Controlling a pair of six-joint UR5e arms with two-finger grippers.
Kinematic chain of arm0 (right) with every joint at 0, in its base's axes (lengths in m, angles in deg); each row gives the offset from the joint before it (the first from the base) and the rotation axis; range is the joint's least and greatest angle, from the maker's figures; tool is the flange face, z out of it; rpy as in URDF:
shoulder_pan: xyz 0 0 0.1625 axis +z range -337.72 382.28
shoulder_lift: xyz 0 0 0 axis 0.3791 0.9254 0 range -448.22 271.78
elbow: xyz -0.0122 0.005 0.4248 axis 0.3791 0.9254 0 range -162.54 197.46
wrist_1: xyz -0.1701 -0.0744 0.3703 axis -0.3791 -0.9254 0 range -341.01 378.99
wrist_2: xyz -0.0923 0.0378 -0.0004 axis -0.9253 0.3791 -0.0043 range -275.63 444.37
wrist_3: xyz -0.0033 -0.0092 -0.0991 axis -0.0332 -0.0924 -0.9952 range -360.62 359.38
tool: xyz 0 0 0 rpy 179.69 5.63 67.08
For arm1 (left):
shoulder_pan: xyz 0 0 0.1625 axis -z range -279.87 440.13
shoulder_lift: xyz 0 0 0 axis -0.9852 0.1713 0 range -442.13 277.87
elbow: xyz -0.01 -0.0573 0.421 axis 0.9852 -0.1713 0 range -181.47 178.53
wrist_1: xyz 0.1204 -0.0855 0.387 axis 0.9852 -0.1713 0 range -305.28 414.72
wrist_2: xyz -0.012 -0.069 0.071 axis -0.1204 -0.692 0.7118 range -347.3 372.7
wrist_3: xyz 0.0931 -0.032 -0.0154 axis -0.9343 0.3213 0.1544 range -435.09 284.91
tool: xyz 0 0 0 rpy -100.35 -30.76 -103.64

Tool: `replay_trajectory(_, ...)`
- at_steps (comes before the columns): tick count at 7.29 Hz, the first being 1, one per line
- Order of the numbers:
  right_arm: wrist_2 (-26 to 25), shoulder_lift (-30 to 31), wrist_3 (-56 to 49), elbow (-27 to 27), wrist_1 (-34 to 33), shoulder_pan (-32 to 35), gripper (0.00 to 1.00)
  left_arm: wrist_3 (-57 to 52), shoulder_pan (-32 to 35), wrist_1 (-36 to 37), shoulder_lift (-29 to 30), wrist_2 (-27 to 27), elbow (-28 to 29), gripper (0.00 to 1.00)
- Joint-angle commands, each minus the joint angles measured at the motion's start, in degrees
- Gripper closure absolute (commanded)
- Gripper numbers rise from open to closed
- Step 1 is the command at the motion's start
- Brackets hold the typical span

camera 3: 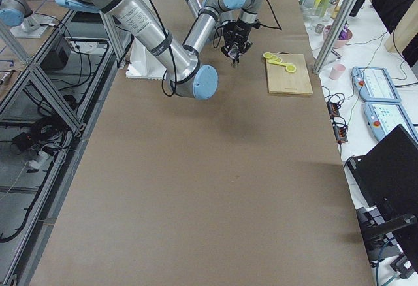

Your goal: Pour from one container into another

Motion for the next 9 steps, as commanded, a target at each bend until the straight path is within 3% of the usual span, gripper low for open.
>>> replay_trajectory(1, 0.0, 2.9, 0.1, -3.2, 3.6, 0.1, 1.00, 0.0, 0.0, 0.0, 0.0, 0.0, 0.0, 1.00)
replay_trajectory(5, 0.1, 13.9, 0.0, -15.4, 9.4, 2.7, 1.00, 0.0, 0.0, 0.0, -0.5, 0.0, -0.4, 1.00)
replay_trajectory(7, 0.6, 24.6, -2.5, -21.2, 17.4, 4.6, 1.00, 0.0, 0.1, 0.1, -0.6, 0.0, -0.8, 1.00)
replay_trajectory(9, 1.8, 33.9, -5.7, -21.5, 29.2, 7.7, 1.00, 0.0, 0.3, 0.3, -0.7, 1.3, -1.1, 1.00)
